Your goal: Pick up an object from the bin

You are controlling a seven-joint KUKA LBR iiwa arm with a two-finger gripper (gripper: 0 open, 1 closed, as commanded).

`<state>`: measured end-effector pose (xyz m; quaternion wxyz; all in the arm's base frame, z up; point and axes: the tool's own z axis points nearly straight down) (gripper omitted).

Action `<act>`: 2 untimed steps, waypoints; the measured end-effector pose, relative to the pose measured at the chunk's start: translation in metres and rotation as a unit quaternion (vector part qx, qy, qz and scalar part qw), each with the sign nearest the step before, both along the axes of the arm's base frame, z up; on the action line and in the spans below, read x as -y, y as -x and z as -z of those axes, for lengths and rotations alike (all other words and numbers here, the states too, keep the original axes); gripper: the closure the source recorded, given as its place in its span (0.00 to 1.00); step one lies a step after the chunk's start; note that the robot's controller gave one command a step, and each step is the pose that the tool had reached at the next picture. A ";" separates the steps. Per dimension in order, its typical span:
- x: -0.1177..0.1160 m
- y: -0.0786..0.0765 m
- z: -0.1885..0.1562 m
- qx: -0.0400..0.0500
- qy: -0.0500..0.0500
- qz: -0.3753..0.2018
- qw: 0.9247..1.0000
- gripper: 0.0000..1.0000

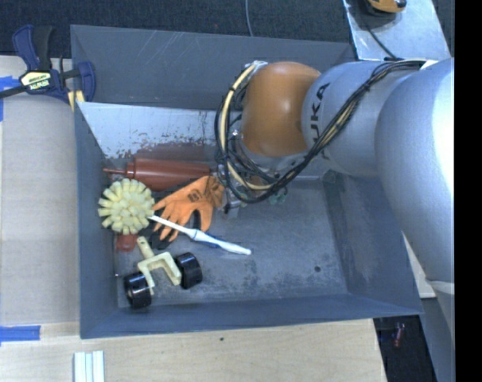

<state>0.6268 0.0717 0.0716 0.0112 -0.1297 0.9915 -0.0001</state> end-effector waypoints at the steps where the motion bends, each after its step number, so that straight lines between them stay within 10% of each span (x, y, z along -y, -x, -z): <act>1: 0.000 0.000 0.000 0.000 0.000 0.000 1.000 1.00; 2: 0.000 0.000 -0.010 0.000 0.000 0.000 1.000 1.00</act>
Offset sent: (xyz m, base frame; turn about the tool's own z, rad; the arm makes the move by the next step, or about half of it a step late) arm -0.0001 -0.0001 0.0203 -0.0001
